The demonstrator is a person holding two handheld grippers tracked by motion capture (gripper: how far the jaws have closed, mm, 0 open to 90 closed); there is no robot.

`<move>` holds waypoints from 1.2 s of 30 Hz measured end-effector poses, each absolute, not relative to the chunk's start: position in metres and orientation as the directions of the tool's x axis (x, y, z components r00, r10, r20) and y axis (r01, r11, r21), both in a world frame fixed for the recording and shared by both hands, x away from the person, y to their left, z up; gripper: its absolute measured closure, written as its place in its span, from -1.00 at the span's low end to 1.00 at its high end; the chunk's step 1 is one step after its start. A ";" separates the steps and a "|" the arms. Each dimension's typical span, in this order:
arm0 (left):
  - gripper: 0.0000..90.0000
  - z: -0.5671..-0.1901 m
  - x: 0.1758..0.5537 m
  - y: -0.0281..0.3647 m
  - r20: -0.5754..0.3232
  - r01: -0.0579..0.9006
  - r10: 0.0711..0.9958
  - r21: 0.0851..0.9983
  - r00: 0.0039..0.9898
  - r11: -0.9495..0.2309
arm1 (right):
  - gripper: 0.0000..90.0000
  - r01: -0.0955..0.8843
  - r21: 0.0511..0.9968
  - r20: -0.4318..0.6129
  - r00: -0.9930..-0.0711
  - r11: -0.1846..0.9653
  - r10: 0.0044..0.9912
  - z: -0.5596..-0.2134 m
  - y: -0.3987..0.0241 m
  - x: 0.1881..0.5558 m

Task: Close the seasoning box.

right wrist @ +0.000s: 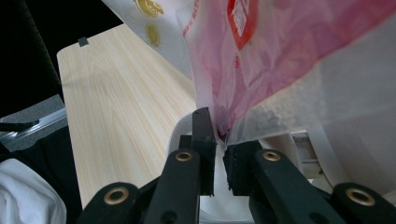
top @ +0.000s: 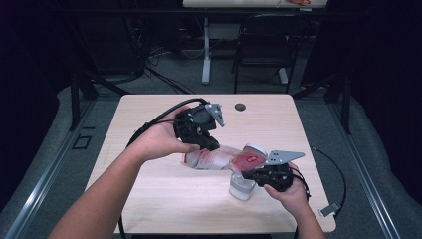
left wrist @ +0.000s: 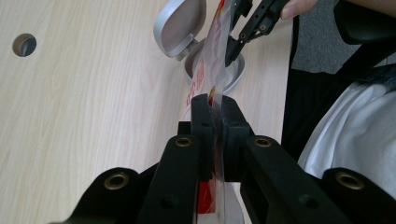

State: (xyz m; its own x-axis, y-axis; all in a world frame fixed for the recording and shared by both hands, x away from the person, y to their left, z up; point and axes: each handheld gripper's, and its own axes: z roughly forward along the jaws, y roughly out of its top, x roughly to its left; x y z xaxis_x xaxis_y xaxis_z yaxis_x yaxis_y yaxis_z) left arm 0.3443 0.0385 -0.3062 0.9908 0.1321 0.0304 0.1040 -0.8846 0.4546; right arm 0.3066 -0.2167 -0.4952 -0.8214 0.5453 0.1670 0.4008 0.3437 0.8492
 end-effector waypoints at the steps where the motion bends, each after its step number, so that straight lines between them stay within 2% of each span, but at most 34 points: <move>1: 0.94 -0.306 0.344 0.038 0.030 0.104 0.132 0.454 0.991 -0.885 | 0.87 0.401 0.849 0.167 -0.822 0.344 0.545 -0.495 -0.217 0.307; 36: 0.94 -0.304 0.345 0.035 0.037 0.093 0.122 0.441 0.992 -0.893 | 0.86 0.401 0.849 0.165 -0.821 0.346 0.547 -0.496 -0.217 0.307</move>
